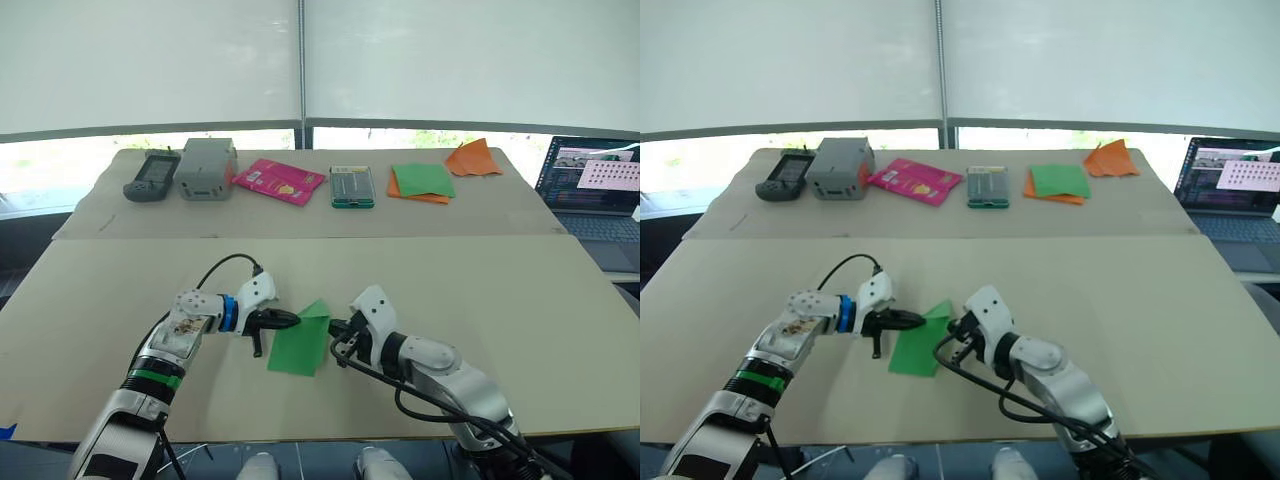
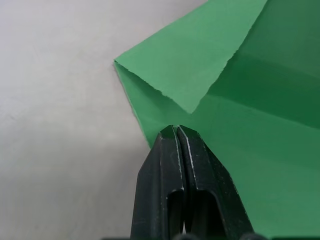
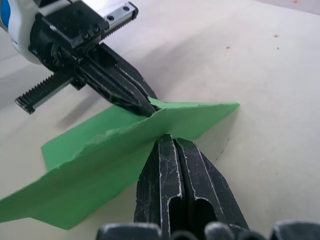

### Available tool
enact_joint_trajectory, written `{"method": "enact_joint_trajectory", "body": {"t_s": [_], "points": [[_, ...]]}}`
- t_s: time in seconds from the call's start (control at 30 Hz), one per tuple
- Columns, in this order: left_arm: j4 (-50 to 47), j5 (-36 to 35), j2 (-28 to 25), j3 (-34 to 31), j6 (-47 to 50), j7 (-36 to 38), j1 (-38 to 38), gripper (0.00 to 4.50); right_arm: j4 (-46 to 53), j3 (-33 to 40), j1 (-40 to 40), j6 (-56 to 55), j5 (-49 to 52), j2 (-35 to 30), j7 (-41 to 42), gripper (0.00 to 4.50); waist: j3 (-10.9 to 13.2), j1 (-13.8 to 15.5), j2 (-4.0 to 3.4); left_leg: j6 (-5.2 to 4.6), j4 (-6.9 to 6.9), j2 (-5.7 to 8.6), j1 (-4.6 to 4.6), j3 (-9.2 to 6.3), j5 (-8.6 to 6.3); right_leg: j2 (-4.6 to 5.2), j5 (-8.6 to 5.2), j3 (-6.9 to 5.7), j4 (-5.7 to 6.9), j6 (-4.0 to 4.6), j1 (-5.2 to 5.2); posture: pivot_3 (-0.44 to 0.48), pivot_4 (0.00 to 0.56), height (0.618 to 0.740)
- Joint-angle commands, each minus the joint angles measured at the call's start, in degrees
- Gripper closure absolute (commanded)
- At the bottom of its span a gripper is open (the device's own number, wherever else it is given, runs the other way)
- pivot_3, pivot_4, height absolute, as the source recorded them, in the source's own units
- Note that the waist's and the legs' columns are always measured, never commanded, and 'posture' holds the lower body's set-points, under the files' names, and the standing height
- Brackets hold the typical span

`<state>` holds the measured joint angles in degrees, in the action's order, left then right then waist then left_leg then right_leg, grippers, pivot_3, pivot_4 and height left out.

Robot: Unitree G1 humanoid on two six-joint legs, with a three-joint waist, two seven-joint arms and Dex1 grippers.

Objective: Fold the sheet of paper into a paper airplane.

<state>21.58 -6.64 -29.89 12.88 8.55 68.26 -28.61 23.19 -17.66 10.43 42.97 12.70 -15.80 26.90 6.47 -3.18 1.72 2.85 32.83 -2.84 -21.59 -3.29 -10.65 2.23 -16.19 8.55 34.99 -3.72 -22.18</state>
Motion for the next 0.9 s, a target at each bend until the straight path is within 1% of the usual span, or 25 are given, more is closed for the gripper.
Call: {"method": "enact_joint_trajectory", "body": {"t_s": [0.03, 0.33, 0.6, 0.9], "points": [[1.29, 1.67, -0.75, 1.01, -0.11, 0.22, -0.40, 4.42, 0.99, -0.29, 1.47, -0.17, 0.16, 0.95, -0.50, 4.50, 0.00, -0.01, 0.00, 0.00, 0.00, 0.00, 0.00, 0.00, 0.00, 0.00, 0.00, 0.00, 0.00, 0.00, 0.00, 0.000, 0.150, 0.740], [1.79, 1.77, -0.32, 1.81, -0.16, 0.87, -2.23, 4.42, -0.02, -1.01, 2.26, -0.32, -0.28, 1.62, -1.12, 4.50, 0.00, 0.09, 0.00, -0.01, 0.01, 0.00, -0.02, 0.00, 0.00, 0.00, 0.01, 0.00, 0.01, -0.01, 0.00, 0.000, 0.150, 0.740], [-0.03, 3.61, 0.00, 4.55, -1.27, 1.90, -2.09, 4.42, -1.44, -1.94, 2.89, -0.44, -0.72, 2.56, -2.08, 4.50, -0.01, 0.43, -0.01, -0.01, 0.02, 0.00, -0.06, 0.00, 0.01, 0.00, 0.02, 0.00, 0.00, -0.03, 0.00, 0.000, 0.150, 0.740], [-0.20, 4.76, -0.08, 5.78, -2.00, 1.93, -2.06, 4.42, -3.23, -2.61, 4.20, -0.63, -1.35, 4.22, -2.65, 4.50, -0.02, 0.58, -0.03, -0.02, 0.05, 0.01, -0.06, 0.00, 0.01, 0.00, 0.02, 0.00, 0.00, -0.04, 0.01, 0.000, 0.150, 0.740]]}}
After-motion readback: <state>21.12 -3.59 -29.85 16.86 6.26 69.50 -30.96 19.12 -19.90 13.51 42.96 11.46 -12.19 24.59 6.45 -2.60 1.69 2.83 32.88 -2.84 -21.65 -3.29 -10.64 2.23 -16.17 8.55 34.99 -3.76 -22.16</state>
